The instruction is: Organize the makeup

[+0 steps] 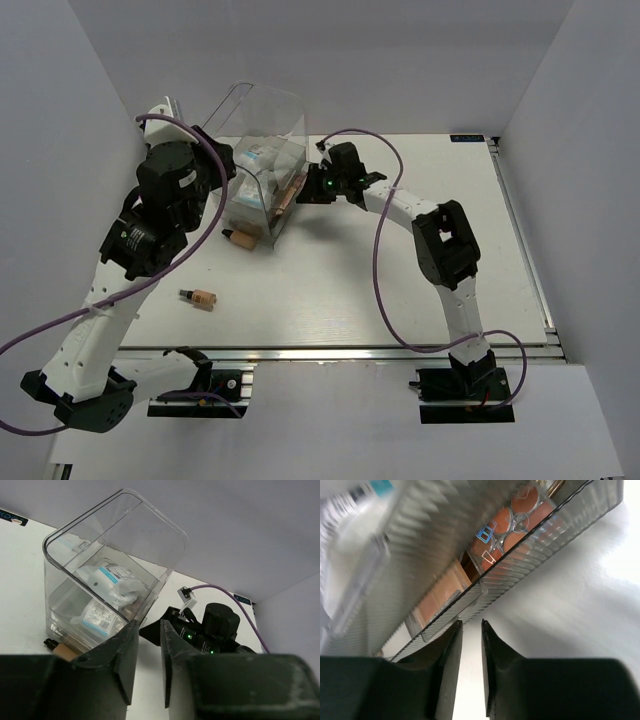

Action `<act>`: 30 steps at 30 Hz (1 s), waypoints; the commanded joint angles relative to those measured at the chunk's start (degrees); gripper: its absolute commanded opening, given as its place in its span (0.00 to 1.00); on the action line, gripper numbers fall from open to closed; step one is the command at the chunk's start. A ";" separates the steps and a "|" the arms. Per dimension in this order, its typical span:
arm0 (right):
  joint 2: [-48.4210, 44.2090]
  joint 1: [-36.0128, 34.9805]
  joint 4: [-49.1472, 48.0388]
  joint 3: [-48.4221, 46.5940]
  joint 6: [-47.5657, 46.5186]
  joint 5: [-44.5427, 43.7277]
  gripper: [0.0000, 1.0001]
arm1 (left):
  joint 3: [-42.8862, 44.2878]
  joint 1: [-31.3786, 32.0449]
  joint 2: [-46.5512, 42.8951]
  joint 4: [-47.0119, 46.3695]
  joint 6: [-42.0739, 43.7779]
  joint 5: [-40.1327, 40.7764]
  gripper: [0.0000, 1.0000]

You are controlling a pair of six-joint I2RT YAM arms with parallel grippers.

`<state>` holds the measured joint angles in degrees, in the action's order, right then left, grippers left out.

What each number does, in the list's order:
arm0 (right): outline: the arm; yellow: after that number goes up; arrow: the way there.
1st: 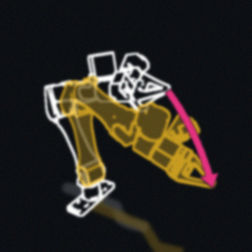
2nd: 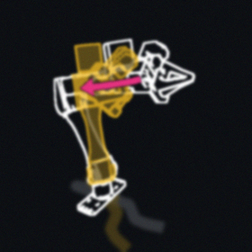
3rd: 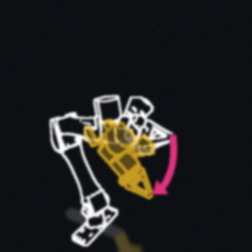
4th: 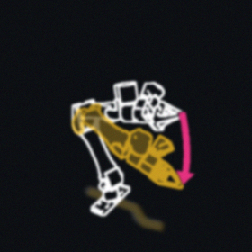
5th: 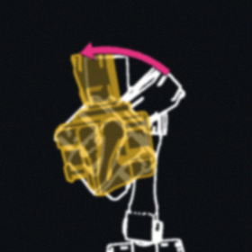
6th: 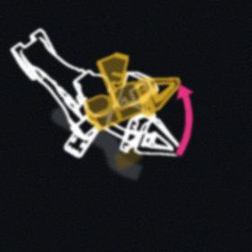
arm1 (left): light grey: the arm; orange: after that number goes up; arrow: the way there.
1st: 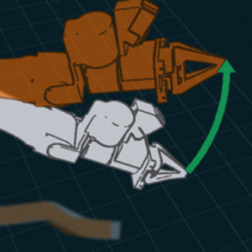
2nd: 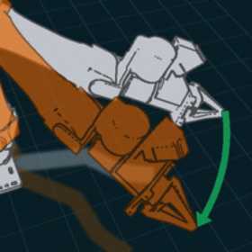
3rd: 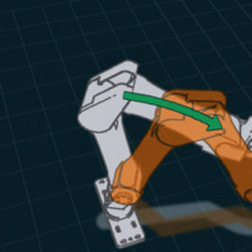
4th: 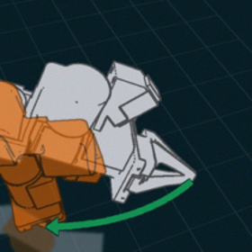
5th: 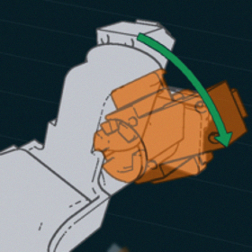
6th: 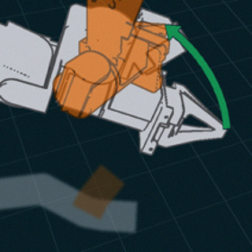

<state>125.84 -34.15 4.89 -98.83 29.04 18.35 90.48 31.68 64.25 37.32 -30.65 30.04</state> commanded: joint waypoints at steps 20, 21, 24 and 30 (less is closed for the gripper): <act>6.16 3.03 -17.28 -0.13 6.11 13.54 0.43 | -16.20 -0.13 -12.03 -5.42 -7.22 1.33 0.98; 6.95 3.13 -17.54 -1.70 6.47 14.95 0.45 | -16.82 -0.04 -12.30 -5.42 -7.84 1.25 0.98; 8.89 3.21 -21.29 -2.34 8.04 18.21 0.52 | -17.62 -0.04 -12.22 -4.72 -8.19 1.33 0.98; 13.72 3.21 -24.75 -5.58 12.88 20.85 0.52 | -16.47 -0.13 -11.43 -1.82 -8.72 2.04 0.98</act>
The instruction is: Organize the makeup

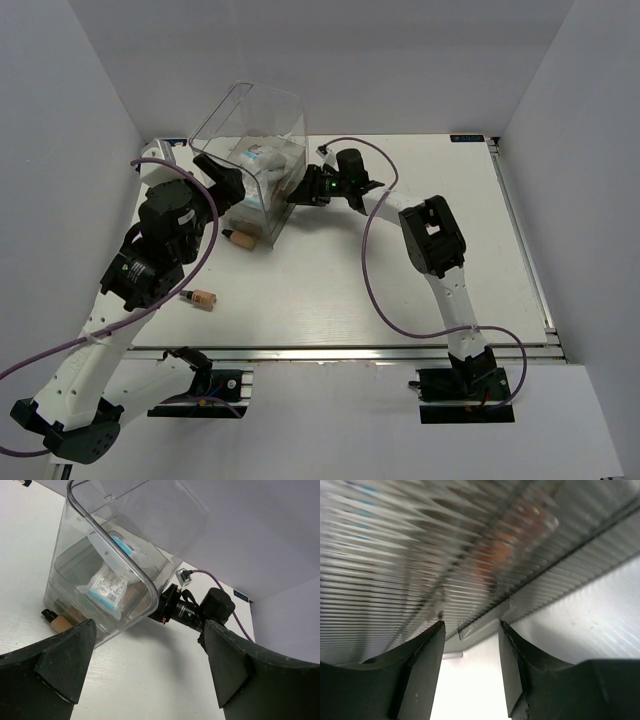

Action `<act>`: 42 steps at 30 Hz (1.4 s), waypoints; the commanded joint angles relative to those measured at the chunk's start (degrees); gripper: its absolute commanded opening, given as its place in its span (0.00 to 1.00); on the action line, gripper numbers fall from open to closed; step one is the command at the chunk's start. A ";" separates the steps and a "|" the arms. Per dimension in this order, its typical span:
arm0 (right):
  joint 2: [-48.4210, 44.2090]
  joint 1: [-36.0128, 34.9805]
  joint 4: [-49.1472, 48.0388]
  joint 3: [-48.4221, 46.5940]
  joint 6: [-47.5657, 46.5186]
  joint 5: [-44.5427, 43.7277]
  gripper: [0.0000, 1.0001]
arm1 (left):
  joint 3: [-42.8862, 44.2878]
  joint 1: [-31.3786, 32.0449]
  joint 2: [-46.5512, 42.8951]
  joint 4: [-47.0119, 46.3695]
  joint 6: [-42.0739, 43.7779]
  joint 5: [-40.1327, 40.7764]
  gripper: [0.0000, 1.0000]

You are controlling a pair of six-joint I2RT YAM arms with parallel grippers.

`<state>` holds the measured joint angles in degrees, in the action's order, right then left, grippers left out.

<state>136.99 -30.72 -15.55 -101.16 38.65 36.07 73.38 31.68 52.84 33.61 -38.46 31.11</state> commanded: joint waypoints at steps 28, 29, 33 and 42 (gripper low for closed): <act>9.27 1.01 -23.12 0.79 20.15 5.32 0.07 | -12.82 -0.04 -6.43 3.91 -17.25 1.05 0.98; 8.83 1.27 -23.29 1.75 19.54 5.23 0.06 | -13.61 -0.13 -6.43 5.06 -19.27 1.23 0.98; 5.67 3.03 -23.47 5.70 17.34 5.06 0.04 | -15.81 -0.13 -4.94 10.41 -24.99 0.97 0.98; -3.39 7.42 -24.09 20.54 12.68 6.81 0.03 | -22.58 -9.70 0.77 7.29 -33.52 -8.95 0.77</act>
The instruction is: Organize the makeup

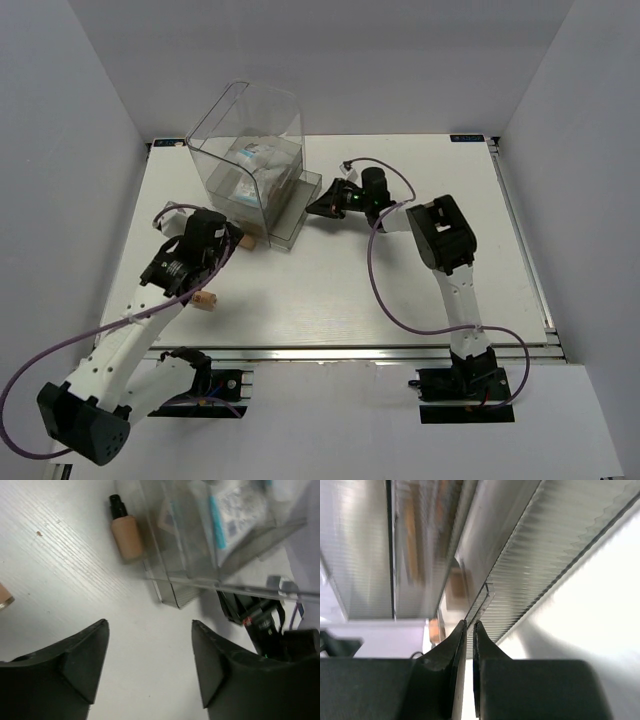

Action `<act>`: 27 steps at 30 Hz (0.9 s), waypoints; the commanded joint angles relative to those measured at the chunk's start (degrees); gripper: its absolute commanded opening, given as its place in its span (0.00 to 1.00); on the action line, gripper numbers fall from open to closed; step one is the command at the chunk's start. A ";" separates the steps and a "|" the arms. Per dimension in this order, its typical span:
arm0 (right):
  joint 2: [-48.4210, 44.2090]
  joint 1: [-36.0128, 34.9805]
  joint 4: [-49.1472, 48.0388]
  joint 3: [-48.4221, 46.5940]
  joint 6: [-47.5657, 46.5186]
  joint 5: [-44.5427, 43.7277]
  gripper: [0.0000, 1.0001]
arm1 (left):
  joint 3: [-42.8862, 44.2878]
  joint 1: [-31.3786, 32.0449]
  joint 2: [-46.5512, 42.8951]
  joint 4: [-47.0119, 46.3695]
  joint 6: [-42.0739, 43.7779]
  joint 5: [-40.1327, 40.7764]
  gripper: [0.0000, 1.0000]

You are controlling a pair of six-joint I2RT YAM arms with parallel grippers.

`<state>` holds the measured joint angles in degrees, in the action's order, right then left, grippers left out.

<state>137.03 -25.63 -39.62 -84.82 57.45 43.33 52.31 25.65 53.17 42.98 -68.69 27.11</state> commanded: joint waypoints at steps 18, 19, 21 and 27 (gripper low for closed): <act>-11.87 5.23 1.91 11.60 -12.89 6.76 0.60 | -2.57 -16.60 26.54 -19.77 -3.30 -19.55 0.83; -12.31 5.50 1.82 12.04 -13.06 6.94 0.60 | -2.39 -17.03 27.51 -20.30 -3.47 -19.90 0.81; -13.72 6.03 2.17 13.44 -13.85 7.03 0.61 | -2.74 -17.47 29.71 -22.50 -3.74 -21.05 0.78; -16.71 7.52 1.91 17.05 -14.82 7.47 0.61 | -1.87 -18.88 35.51 -26.19 -4.00 -23.16 0.78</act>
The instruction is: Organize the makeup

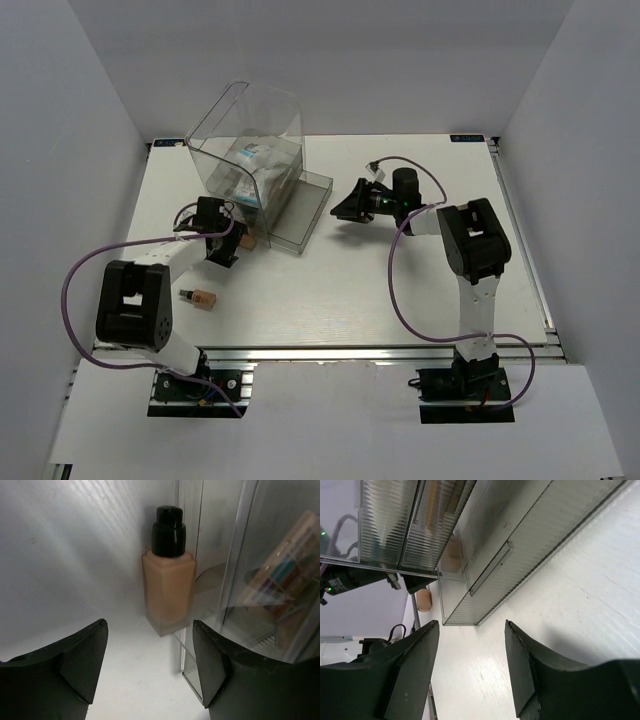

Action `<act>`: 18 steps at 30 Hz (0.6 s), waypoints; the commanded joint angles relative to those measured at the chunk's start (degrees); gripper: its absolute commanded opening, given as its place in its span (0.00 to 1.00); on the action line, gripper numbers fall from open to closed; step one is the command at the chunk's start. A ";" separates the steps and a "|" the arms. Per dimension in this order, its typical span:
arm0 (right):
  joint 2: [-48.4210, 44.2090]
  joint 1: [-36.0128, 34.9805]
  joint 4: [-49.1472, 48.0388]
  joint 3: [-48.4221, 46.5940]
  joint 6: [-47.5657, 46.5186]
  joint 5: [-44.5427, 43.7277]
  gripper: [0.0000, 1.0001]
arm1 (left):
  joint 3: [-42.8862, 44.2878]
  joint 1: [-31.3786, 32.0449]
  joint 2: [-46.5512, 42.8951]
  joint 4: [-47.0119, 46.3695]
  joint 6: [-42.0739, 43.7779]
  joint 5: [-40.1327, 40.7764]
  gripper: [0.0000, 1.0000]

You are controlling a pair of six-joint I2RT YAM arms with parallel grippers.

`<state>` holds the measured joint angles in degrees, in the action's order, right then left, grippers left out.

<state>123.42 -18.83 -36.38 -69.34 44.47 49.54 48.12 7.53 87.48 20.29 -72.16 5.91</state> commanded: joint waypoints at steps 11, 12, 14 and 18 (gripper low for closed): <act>-5.46 2.31 -1.50 3.95 -1.31 1.00 0.61 | 9.45 -1.64 9.90 2.82 -0.17 -1.96 0.76; -5.64 2.22 -1.59 3.95 -1.40 1.00 0.61 | 9.45 -1.73 10.07 3.34 -0.17 -1.78 0.76; -5.90 2.22 -1.59 4.30 -1.23 0.82 0.61 | 8.93 -1.82 9.90 4.14 -0.26 -1.61 0.75; -6.34 2.31 -1.59 4.92 -0.87 0.74 0.61 | 6.82 -2.08 7.97 5.37 -0.09 -1.26 0.69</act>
<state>120.29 -16.82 -36.36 -65.17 44.31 49.82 55.88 6.02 97.12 23.29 -72.36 3.57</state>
